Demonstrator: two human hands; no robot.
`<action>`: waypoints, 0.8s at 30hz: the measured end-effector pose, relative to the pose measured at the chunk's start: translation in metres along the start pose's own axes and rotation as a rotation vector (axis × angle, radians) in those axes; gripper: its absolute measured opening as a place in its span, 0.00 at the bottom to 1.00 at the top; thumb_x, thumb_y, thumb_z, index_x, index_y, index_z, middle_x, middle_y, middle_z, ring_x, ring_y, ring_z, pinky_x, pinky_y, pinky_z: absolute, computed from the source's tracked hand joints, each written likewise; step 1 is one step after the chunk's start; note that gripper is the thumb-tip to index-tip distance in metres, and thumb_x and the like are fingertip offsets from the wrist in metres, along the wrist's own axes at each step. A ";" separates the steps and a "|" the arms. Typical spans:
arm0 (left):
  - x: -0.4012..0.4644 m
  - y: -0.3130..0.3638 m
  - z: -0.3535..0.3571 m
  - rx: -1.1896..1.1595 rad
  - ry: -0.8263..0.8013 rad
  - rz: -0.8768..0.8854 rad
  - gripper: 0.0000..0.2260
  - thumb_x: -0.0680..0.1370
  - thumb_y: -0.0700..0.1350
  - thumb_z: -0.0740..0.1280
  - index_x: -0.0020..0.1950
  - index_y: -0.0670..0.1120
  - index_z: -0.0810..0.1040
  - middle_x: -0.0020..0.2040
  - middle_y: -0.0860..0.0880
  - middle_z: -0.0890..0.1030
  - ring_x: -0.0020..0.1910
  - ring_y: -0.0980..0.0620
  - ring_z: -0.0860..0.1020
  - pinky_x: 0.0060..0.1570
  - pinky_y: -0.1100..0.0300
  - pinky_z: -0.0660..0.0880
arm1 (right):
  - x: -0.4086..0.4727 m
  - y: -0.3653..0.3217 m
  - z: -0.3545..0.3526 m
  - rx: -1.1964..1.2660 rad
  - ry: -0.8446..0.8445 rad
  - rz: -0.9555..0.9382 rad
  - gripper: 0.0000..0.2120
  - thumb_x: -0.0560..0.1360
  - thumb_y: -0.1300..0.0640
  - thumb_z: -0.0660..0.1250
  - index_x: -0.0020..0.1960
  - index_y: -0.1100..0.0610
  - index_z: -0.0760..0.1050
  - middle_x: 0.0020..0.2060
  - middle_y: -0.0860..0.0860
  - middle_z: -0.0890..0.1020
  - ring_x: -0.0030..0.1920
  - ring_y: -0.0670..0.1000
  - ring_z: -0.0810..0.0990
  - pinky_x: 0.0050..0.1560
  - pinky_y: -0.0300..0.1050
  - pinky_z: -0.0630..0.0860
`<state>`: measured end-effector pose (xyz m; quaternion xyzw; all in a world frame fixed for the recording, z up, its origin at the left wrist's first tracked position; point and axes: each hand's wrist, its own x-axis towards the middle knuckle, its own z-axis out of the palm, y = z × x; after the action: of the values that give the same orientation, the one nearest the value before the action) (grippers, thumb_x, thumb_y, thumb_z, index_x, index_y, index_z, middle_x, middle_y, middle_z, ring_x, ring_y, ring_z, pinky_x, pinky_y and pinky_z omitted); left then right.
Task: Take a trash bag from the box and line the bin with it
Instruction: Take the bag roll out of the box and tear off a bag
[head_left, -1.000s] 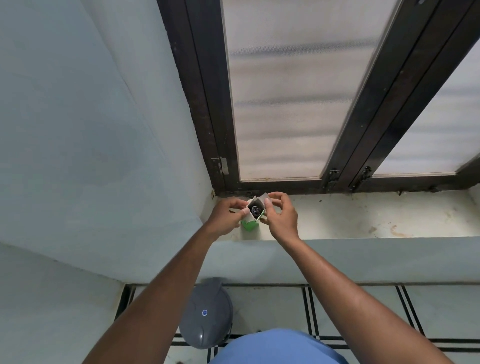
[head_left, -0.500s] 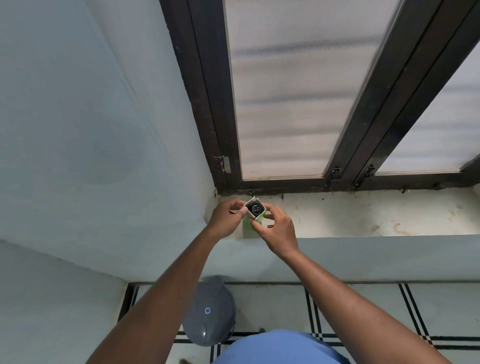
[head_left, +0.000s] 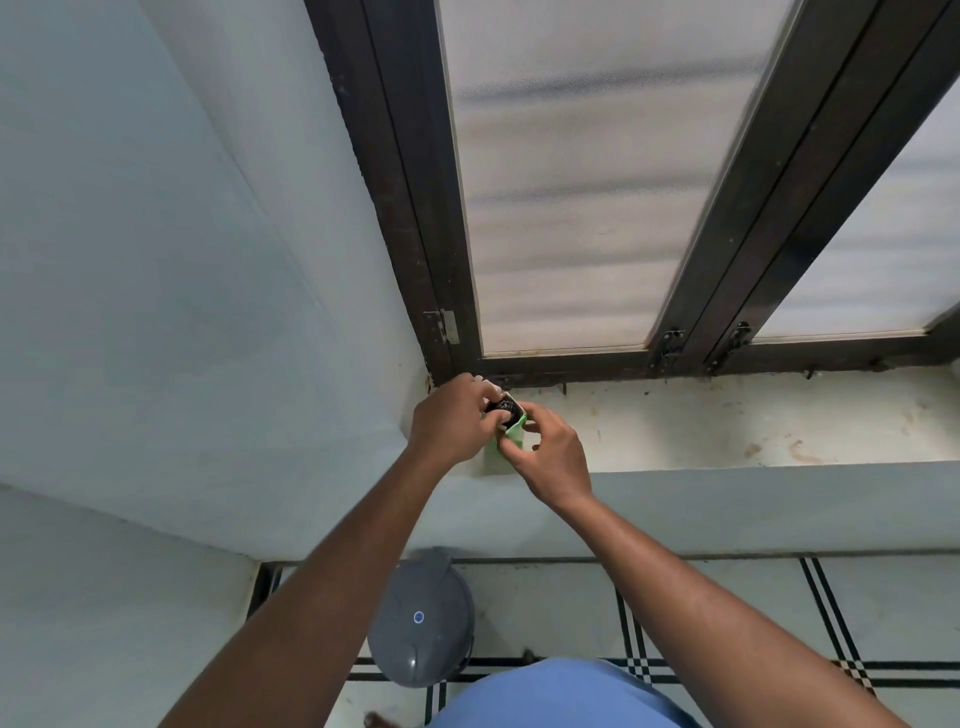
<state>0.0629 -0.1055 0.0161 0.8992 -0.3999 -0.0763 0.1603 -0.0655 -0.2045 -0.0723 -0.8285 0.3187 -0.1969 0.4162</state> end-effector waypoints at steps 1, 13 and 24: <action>0.002 0.001 -0.002 0.029 -0.004 0.007 0.16 0.81 0.60 0.72 0.65 0.56 0.86 0.55 0.55 0.82 0.49 0.54 0.79 0.42 0.58 0.75 | 0.000 0.000 0.000 -0.005 -0.004 -0.002 0.23 0.76 0.38 0.74 0.69 0.44 0.80 0.59 0.44 0.85 0.56 0.45 0.84 0.51 0.54 0.85; 0.007 0.021 -0.019 -0.084 0.058 -0.055 0.14 0.76 0.61 0.72 0.52 0.53 0.82 0.46 0.55 0.79 0.42 0.53 0.79 0.37 0.57 0.74 | 0.003 -0.001 -0.002 0.044 -0.103 0.092 0.25 0.75 0.46 0.78 0.69 0.45 0.73 0.53 0.47 0.83 0.51 0.52 0.83 0.50 0.56 0.84; -0.007 0.021 -0.062 -0.724 0.448 -0.315 0.12 0.78 0.57 0.76 0.54 0.52 0.80 0.44 0.58 0.85 0.45 0.58 0.85 0.46 0.64 0.82 | 0.043 -0.028 -0.014 -0.310 -0.242 0.103 0.61 0.68 0.34 0.82 0.90 0.50 0.53 0.81 0.52 0.69 0.80 0.58 0.63 0.78 0.57 0.63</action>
<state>0.0600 -0.0993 0.0812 0.8294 -0.1612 -0.0382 0.5335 -0.0323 -0.2297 -0.0394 -0.8830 0.3347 -0.0229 0.3283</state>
